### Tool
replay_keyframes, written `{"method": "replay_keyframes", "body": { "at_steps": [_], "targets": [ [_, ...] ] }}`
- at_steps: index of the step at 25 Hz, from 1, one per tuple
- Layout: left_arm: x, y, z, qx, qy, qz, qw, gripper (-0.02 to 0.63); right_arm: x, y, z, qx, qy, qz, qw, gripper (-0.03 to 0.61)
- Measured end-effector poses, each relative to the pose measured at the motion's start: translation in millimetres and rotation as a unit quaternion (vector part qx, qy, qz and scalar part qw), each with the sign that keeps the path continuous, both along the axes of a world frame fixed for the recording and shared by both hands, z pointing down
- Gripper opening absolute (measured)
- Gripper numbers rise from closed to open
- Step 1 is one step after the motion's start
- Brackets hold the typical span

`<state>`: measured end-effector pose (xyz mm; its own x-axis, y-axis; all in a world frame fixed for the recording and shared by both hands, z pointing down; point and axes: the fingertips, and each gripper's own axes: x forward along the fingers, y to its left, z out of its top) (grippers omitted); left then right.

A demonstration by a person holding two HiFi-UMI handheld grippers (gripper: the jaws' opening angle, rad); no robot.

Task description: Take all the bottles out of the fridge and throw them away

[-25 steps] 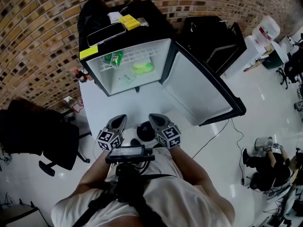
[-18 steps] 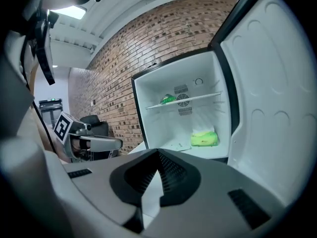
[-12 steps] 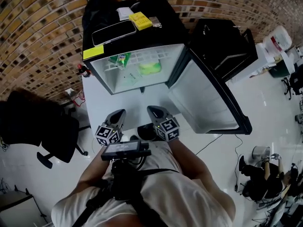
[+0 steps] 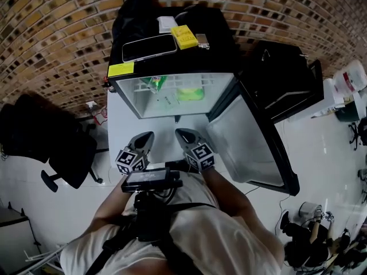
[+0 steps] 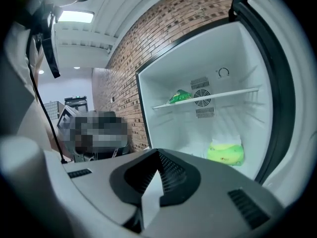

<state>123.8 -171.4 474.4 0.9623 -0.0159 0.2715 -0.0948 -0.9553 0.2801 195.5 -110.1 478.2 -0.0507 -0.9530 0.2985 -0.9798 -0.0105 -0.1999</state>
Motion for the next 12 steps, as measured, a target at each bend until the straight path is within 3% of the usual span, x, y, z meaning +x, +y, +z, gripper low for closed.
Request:
{"method": "replay_keyframes", "body": {
  "at_steps": [8,12],
  "targets": [
    [14.8,-7.4,11.3,0.010,-0.008,0.011,0.9999,0.012,17.1,-1.8,1.5,0.009,0.000,0.001,1.000,0.000],
    [27.4,4.1,-5.3,0.005,-0.005,0.016,0.9998,0.012,31.9,-7.7,-26.6,0.008,0.079,-0.006,0.997,0.000]
  ]
}}
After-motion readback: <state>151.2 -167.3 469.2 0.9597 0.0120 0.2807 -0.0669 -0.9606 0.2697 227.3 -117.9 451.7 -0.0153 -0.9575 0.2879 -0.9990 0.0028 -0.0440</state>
